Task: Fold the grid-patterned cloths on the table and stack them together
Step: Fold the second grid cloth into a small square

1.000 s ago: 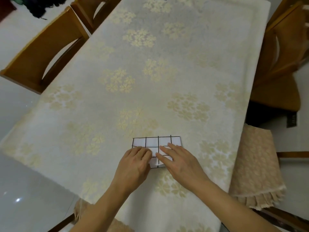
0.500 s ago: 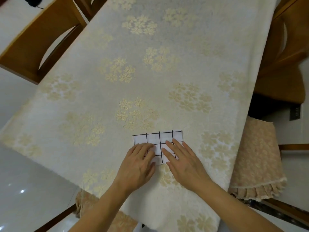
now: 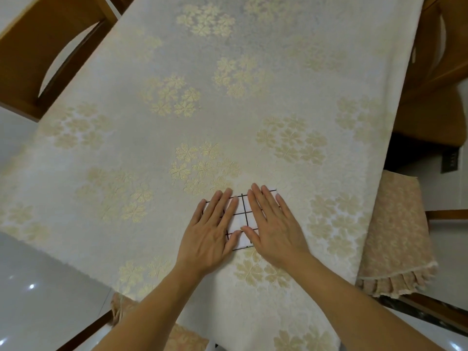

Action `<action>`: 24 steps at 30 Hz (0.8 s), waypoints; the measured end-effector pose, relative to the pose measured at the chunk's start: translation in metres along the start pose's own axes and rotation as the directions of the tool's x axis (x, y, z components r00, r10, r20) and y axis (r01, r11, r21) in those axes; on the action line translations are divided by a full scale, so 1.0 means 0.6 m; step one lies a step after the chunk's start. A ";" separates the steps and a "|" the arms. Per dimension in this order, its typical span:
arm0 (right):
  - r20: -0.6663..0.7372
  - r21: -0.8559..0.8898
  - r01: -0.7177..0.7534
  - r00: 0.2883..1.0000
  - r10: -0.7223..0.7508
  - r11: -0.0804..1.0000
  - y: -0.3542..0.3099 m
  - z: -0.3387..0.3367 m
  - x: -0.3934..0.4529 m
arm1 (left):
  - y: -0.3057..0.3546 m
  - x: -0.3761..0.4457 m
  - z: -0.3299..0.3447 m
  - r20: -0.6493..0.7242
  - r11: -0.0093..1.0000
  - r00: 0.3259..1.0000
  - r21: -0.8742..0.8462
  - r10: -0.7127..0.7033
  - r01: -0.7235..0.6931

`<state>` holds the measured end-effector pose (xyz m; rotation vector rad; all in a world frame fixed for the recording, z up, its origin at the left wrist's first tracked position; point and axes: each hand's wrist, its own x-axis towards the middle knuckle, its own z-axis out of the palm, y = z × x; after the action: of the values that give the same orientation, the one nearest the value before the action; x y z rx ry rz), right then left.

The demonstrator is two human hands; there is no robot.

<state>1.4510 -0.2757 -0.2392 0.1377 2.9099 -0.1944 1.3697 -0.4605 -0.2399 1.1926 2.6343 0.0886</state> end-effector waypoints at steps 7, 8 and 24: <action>0.000 0.023 -0.040 0.999 0.040 0.999 0.003 -0.003 -0.002 | -0.005 -0.009 0.002 -0.005 0.995 0.996 -0.025 -0.093 0.093; -0.001 0.021 -0.039 0.999 0.040 0.999 0.006 -0.002 -0.006 | -0.007 -0.012 0.003 -0.013 0.994 0.994 -0.022 -0.106 0.106; -0.006 0.283 -0.202 0.977 0.212 0.938 0.010 -0.075 -0.026 | -0.001 -0.037 -0.050 -0.074 0.774 0.848 -0.456 -0.525 0.439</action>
<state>1.4570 -0.2644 -0.1928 0.4969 2.8603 -0.5739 1.3760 -0.4763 -0.2065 0.3527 2.7922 0.6783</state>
